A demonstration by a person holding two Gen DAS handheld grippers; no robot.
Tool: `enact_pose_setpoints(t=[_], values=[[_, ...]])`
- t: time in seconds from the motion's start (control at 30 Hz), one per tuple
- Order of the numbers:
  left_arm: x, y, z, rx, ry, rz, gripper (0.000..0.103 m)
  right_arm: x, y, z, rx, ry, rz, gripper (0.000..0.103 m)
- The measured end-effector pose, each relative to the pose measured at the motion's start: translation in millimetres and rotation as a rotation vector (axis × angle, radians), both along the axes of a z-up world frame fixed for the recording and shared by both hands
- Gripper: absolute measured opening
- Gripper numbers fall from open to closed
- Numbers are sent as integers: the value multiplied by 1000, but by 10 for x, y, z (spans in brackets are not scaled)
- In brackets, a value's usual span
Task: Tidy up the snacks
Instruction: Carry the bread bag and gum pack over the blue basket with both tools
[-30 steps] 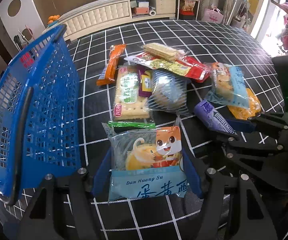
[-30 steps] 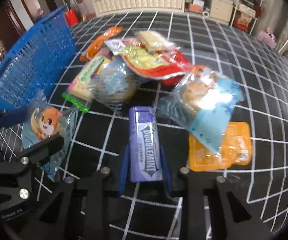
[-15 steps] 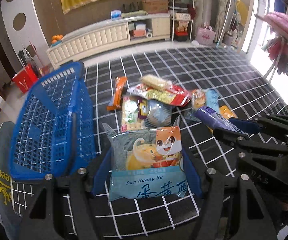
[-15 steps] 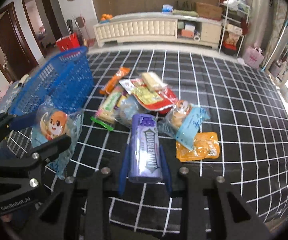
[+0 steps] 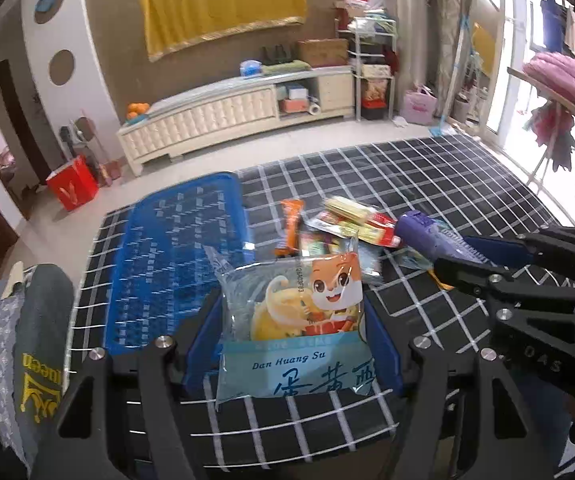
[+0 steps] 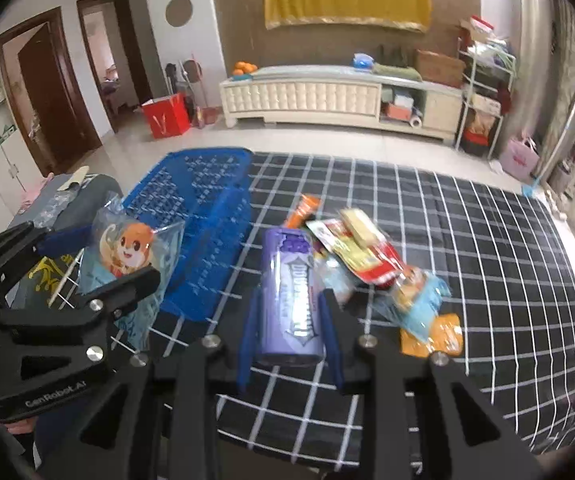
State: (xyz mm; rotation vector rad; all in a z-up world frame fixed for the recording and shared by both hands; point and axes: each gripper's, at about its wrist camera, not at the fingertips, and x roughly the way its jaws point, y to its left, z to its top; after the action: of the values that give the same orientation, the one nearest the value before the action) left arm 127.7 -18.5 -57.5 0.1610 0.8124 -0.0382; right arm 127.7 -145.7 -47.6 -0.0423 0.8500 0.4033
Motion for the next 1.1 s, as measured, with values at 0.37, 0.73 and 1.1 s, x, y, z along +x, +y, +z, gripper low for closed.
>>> enact_pose_setpoints(t=[0.37, 0.73, 1.1], values=[[177, 745, 156, 39, -22, 61, 65, 356, 641, 82, 28, -19, 63, 35], [695, 1149, -148, -9, 99, 108, 65, 675, 931, -261, 47, 78, 84, 35], [915, 1203, -614, -29, 249, 108, 68, 717, 1090, -347, 33, 102, 95, 35]])
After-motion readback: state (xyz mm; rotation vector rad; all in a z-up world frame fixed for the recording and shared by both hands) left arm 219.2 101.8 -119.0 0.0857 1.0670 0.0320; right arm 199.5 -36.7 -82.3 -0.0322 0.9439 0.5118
